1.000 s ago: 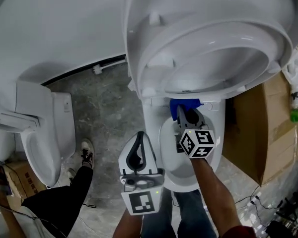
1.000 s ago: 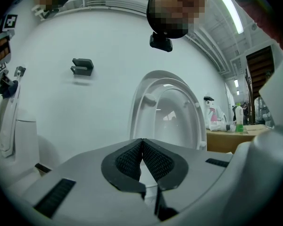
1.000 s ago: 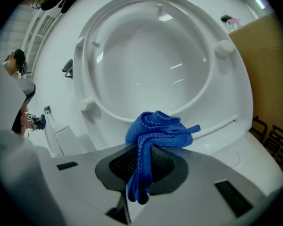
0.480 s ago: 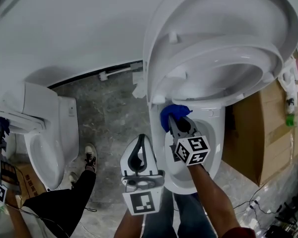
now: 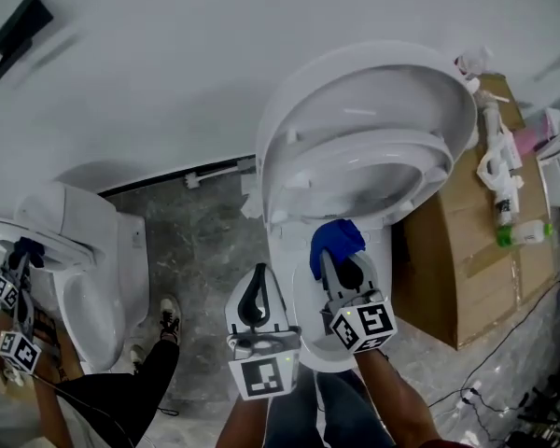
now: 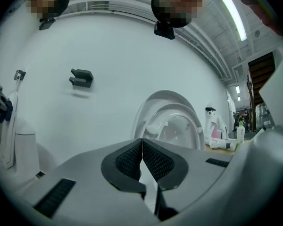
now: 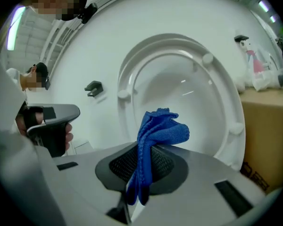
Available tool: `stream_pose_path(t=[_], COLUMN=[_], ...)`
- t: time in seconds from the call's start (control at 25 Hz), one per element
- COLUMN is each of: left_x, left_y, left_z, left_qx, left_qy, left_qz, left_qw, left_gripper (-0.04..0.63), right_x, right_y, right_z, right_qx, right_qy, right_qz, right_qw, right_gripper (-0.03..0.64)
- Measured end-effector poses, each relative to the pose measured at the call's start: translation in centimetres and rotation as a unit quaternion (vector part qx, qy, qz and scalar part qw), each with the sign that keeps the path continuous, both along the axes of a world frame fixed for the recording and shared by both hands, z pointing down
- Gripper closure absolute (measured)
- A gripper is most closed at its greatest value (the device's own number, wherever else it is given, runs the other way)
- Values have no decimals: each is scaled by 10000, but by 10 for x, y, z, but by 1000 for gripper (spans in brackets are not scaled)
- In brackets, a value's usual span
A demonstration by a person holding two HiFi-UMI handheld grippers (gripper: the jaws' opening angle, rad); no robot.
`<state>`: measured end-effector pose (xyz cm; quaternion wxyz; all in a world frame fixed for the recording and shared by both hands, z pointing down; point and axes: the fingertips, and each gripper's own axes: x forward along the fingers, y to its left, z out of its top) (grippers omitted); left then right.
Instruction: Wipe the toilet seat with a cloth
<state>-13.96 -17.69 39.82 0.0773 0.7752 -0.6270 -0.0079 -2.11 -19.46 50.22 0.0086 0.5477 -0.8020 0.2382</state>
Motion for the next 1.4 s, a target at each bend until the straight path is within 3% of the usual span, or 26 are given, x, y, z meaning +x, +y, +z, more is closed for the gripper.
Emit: stream_pose_path(t=[0.28,0.52,0.64,0.72,0.92,1.04,1.12,1.32,1.4], left_x=[19,37,54,65,92,107,117,141,149], left_y=[6,14,10,4,-16,-35,-49,-90,-101], left_z=[-62,-109,-120,-122,-119,-119,-119,-109,-109], left_qx=[164,154,117,125,-52,-248,-309,-565,-662], left_qy=[125,64,-131,-363,-1217,-1894,-2465,-3912,-4206], left_qz=[79,228,649,936,1416,1692,1885,2370,2491], left_qw=[9998,9996,9977,9949,9824,9669,9501,8875,8698], left_gripper=[578,578,576,500,421,377,362,331,328], right_x=[37,66,78,85,105,118,127,143,150], right_y=[19,40,43,45,53,57,58,61,64], right_z=[-121,-203,-224,-231,-243,-252,-259,-267,-268], right_qx=[846,1217,1291,1310,1340,1346,1381,1421,1393], right_qy=[520,895,833,803,814,859,906,958,957], right_qz=[42,184,307,393,545,633,677,796,851], right_qw=[9950,9884,9877,9873,9861,9851,9839,9820,9819], right_gripper=[560,560,560,560,560,559,560,558,560])
